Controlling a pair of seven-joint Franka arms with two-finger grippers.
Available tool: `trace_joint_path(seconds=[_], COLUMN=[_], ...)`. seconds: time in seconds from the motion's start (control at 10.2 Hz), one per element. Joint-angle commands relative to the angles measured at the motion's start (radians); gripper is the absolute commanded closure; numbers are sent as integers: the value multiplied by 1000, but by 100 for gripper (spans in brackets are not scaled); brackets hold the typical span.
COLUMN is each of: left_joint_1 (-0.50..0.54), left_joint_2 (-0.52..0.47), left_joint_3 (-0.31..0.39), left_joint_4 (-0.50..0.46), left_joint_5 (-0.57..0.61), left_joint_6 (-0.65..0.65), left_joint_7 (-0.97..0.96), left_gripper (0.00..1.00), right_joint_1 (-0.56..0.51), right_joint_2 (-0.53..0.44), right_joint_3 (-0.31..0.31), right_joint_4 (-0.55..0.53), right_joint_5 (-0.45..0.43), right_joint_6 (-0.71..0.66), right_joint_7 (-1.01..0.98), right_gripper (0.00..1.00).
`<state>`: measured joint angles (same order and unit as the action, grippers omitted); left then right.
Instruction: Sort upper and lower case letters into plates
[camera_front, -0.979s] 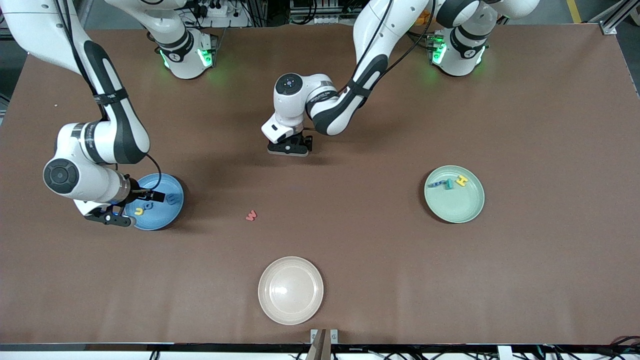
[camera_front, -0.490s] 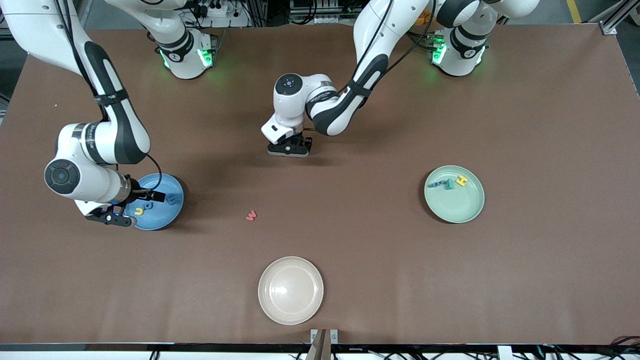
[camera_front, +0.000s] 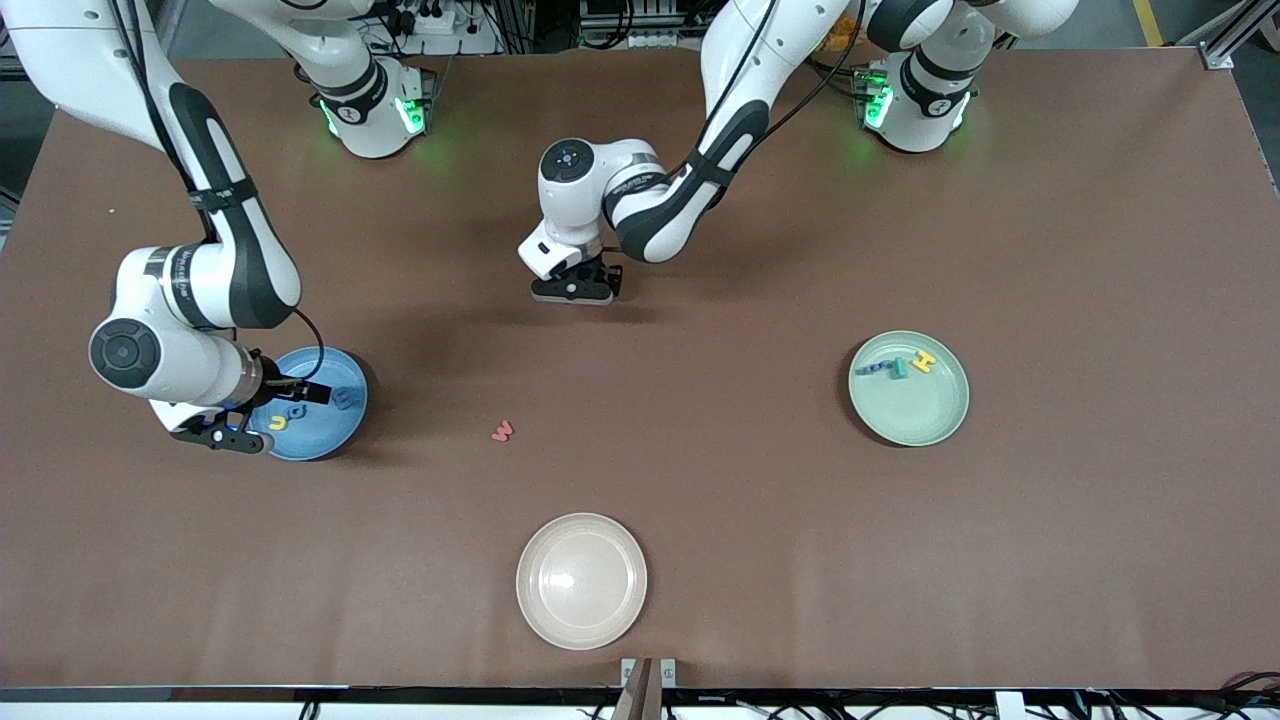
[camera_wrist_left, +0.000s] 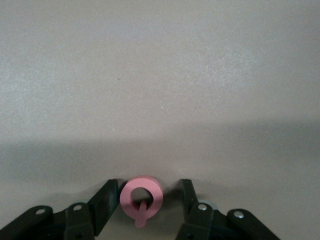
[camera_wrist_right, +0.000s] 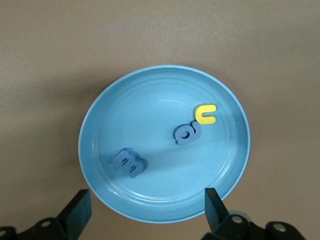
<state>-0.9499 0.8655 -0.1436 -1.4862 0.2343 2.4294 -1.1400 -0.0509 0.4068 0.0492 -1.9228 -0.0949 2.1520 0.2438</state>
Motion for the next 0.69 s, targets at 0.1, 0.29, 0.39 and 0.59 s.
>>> trace_joint_path(seconds=[0.1, 0.29, 0.39, 0.59], left_joint_1=[-15, -12, -12, 31], left_joint_2=[1, 3, 1, -28], left_joint_3=[10, 12, 12, 10], left_joint_4=[0, 1, 1, 1], left_joint_5=[3, 3, 3, 0], left_joint_6=[-24, -24, -24, -41], left_joint_7=[-14, 5, 5, 56], left_gripper=[72, 88, 88, 90], right_joint_1=[-4, 3, 16, 52], right_joint_2=[1, 1, 1, 29], right_joint_3=[8, 11, 11, 12], right_joint_4=[-4, 1, 13, 59], right_joint_5=[-12, -9, -6, 4], right_joint_6=[8, 8, 6, 9], right_joint_7=[6, 18, 23, 40], right_gripper=[0, 0, 0, 0])
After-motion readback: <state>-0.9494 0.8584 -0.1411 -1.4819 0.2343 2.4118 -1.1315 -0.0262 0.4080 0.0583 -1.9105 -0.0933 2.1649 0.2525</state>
